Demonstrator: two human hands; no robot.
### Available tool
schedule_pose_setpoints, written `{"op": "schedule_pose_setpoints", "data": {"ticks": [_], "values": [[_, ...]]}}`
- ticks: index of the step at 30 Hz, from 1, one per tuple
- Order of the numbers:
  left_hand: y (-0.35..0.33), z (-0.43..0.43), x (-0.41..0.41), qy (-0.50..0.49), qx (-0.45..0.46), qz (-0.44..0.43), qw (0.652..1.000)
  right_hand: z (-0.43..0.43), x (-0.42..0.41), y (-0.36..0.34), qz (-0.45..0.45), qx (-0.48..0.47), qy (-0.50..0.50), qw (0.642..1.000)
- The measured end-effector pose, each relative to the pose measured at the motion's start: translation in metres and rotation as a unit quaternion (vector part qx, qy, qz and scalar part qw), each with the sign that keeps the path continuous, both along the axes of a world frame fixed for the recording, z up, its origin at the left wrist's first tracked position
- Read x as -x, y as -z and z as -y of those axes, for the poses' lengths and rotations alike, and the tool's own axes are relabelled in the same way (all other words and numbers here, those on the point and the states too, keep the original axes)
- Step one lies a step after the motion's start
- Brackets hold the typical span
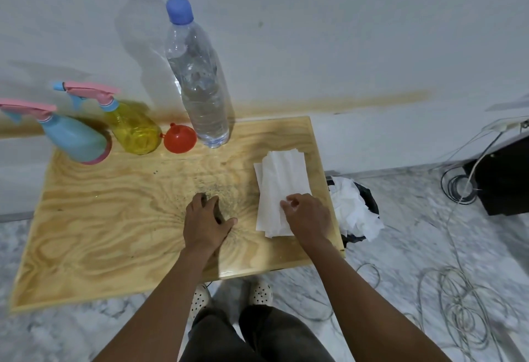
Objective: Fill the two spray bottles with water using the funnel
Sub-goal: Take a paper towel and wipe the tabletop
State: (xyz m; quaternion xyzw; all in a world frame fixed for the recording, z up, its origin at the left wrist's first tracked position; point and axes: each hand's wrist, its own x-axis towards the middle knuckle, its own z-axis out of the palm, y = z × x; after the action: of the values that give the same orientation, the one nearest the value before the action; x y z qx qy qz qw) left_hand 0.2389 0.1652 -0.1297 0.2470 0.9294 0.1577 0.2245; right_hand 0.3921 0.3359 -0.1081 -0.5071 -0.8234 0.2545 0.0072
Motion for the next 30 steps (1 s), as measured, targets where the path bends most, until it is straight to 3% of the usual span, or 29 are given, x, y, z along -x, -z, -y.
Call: {"op": "schedule_pose_setpoints", "data": {"ticks": [9, 13, 16, 18, 21, 30], "values": [[0.003, 0.0, 0.001, -0.003, 0.001, 0.012, 1.0, 0.006, -0.008, 0.0, -0.061, -0.047, 0.029, 0.997], [-0.007, -0.005, -0.001, -0.002, 0.01, 0.018, 1.0, -0.002, -0.014, 0.001, 0.0, -0.032, 0.084, 0.996], [-0.02, -0.016, -0.017, 0.01, -0.065, 0.027, 0.997, -0.01, -0.018, 0.005, 0.024, -0.013, 0.086, 0.996], [-0.028, -0.028, -0.034, 0.054, -0.102, 0.056, 0.992, -0.011, -0.019, 0.007, -0.002, -0.02, 0.095, 0.995], [-0.026, -0.044, -0.055, 0.134, -0.076, 0.091, 0.984, -0.011, -0.019, 0.005, -0.047, -0.038, 0.121, 0.991], [-0.012, -0.048, -0.066, 0.162, -0.042, 0.084, 0.982, -0.008, -0.024, -0.007, -0.111, -0.075, 0.125, 0.983]]}}
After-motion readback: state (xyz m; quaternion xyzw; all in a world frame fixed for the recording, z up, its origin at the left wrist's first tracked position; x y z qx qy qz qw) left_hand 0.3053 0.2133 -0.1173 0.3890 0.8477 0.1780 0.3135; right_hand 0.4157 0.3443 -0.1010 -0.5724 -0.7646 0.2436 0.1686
